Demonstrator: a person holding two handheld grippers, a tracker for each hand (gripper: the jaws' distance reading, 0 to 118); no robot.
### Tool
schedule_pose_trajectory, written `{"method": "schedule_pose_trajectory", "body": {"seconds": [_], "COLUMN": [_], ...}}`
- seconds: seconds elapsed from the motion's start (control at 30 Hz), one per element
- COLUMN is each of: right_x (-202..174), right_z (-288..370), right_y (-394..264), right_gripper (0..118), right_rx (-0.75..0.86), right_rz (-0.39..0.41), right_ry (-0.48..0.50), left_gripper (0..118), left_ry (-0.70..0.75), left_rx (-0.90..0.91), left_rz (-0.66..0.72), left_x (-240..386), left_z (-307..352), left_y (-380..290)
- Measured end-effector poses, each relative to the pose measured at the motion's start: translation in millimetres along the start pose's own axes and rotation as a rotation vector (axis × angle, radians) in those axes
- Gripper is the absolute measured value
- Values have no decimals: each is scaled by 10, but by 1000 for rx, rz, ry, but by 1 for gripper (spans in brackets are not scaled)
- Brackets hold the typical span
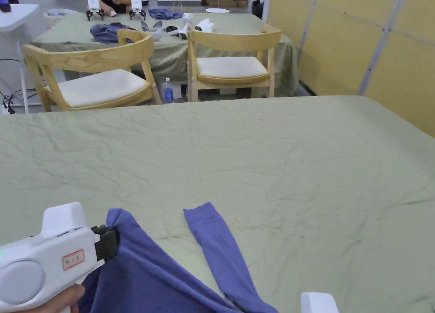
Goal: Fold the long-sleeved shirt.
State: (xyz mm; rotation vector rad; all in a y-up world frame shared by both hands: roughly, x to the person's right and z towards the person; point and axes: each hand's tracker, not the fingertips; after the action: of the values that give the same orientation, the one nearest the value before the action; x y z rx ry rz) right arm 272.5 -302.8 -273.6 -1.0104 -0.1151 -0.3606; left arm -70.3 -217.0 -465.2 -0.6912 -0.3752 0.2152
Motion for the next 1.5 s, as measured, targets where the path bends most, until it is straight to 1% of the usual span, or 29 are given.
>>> {"method": "schedule_pose_trajectory", "body": {"seconds": [0.03, 0.07, 0.1, 0.2, 0.33, 0.37, 0.43, 0.47, 0.53, 0.57, 0.6, 0.67, 0.8, 0.83, 0.87, 0.9, 0.97, 1.03, 1.13, 1.23, 1.27, 1.33, 1.4, 1.5], "right_x": [-67, -124, -229, -456, -710, -765, -885, -965, -1116, -1206, -1290, -1420, -1612, -1677, -1728, -1773, -1858, -1956, -2185, -2353, -2384, -2398, -2379, -2223], "right_z": [197, 407, 693, 1277, 1980, 2160, 2395, 2500, 2709, 2801, 2886, 3069, 3366, 3420, 3454, 3507, 3536, 3546, 3511, 3414, 3358, 3161, 2883, 2197], "right_y": [-27, -65, -121, -116, 162, 285, 571, 744, 1084, 1284, 1469, 1843, 2664, 2910, 3113, 3313, 3672, 3993, 4390, 4676, 4737, 4833, 4898, 4897], "right_gripper": [22, 22, 22, 22, 22, 22, 22, 22, 22, 22, 22, 22, 22, 22, 22, 22, 22, 22, 22, 22, 22, 22, 22, 22], "right_rx": [81, 181, 260, 493, 731, 775, 835, 865, 894, 905, 913, 937, 913, 895, 891, 884, 863, 849, 876, 909, 909, 912, 892, 818], "right_rz": [40, 60, 65, 111, 158, 179, 220, 254, 305, 333, 355, 403, 424, 449, 449, 462, 453, 435, 435, 410, 407, 416, 447, 465], "right_ry": [23, 71, 93, 115, 157, 164, 201, 209, 192, 187, 167, 133, 129, 111, 90, 58, 29, 10, -59, -111, -109, -138, -170, -173], "left_gripper": [2, 2, 2, 2, 2, 2, 2, 2, 2, 2, 2, 2, 2, 2, 2, 2, 2, 2, 2, 2, 2, 2, 2, 2], "left_ry": [9, 10, 10, -8, -40, -46, -62, -51, -28, -55, -75, -65, -68, -70, -70, -56, -93, -122, -59, -28, -24, -25, -35, 4], "left_rx": [57, 108, 145, 303, 469, 500, 572, 623, 666, 690, 708, 729, 745, 758, 771, 806, 847, 835, 803, 804, 811, 824, 824, 757], "left_rz": [32, 54, 72, 159, 285, 290, 257, 213, 175, 166, 160, 129, 91, 75, 71, 26, 52, 86, 97, 69, 57, 52, 44, 27], "left_x": [-13, -44, -51, -43, -81, -78, -25, 8, 106, 145, 166, 240, 295, 291, 278, 266, 189, 136, 139, 141, 127, 88, 1, -155], "left_z": [236, 472, 682, 1439, 2217, 2378, 2625, 2710, 2843, 2884, 2892, 2898, 2822, 2781, 2745, 2685, 2561, 2392, 2070, 1778, 1693, 1516, 1290, 790], "left_y": [18, 40, 56, 118, 312, 415, 653, 819, 1124, 1305, 1475, 1835, 2568, 2772, 2918, 3084, 3298, 3506, 3784, 3998, 4033, 4087, 4077, 3918]}}
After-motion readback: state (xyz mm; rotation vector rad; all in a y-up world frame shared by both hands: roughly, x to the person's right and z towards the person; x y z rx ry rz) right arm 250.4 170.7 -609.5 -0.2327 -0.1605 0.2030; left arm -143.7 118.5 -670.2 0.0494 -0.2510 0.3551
